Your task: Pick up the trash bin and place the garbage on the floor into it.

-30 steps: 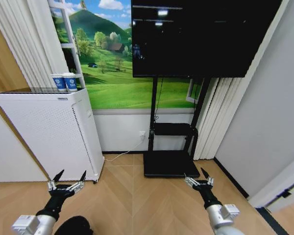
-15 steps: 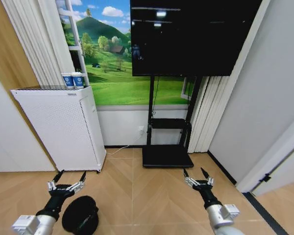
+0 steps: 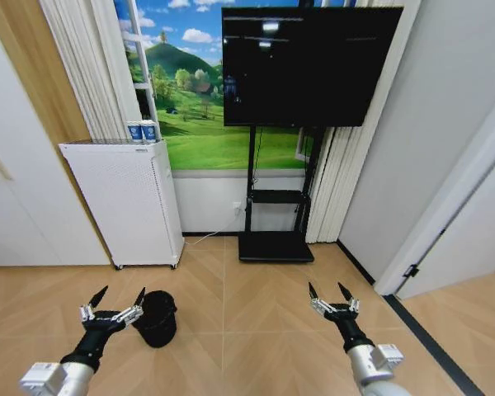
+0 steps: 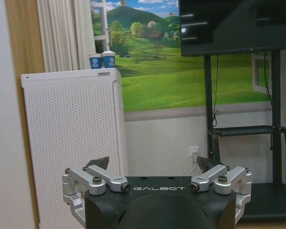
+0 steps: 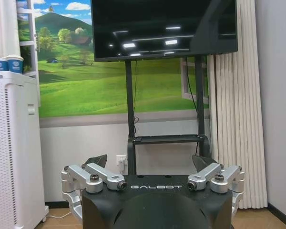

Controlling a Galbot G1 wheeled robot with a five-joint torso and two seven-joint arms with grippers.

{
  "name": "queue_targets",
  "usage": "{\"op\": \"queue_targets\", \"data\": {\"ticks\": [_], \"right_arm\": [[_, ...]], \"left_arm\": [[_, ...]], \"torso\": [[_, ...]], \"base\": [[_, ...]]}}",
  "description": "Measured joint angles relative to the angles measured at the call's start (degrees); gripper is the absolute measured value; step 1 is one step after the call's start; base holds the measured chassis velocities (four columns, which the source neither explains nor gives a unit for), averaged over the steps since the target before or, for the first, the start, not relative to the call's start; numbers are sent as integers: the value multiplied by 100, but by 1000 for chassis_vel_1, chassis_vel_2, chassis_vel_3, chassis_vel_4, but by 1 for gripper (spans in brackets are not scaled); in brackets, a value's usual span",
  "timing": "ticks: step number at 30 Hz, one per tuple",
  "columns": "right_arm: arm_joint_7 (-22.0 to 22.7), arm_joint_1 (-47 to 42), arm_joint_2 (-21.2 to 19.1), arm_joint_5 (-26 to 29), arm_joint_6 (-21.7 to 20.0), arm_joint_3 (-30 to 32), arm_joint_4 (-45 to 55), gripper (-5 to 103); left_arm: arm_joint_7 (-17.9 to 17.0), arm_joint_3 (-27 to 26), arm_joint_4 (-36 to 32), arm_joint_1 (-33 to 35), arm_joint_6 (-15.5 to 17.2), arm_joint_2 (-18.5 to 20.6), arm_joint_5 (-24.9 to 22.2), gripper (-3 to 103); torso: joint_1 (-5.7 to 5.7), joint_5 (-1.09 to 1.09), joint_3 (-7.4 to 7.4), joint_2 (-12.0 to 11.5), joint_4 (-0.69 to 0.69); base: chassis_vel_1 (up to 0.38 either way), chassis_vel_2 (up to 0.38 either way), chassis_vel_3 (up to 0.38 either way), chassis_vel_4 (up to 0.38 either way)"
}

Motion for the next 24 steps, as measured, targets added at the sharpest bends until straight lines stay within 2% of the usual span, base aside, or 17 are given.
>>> {"op": "queue_targets", "data": {"ticks": [2,5,7,10,14,17,19,24], "right_arm": [[0,2,0,0,0,-1,-1,100],[0,1,0,0,0,-1,0,100],[-1,1,0,0,-1,-1,0,100],[-2,0,1,0,-1,-4,1,100],[-2,-2,2,0,-1,-4,1,100],[-2,-2,2,0,0,-4,2,100],[-2,-2,2,0,0,-3,2,100],[-1,0,1,0,0,-2,1,100]], "left_arm": [[1,1,0,0,0,0,0,100],[0,0,0,0,0,0,0,100],[-2,-1,-1,0,-1,1,0,100],[1,1,0,0,0,1,0,100],[-2,0,1,1,0,1,0,100],[-10,-2,0,1,0,1,0,100],[-10,-2,1,1,0,1,0,100],[-7,0,0,0,0,1,0,100]], "torso": [[0,13,0,-3,0],[-1,-2,-2,-1,1],[0,11,0,-4,1],[0,2,-2,-3,0],[-2,3,-4,-2,-2],[-3,0,-5,-1,1],[-3,6,-5,-1,1],[-2,7,-1,-5,-2]], "base": [[499,-238,-457,249],[480,-196,-459,200],[543,-166,-531,151],[559,-133,-548,133],[537,-121,-571,109],[277,-65,-355,92],[80,-48,-162,63],[-46,-11,-37,20]]}}
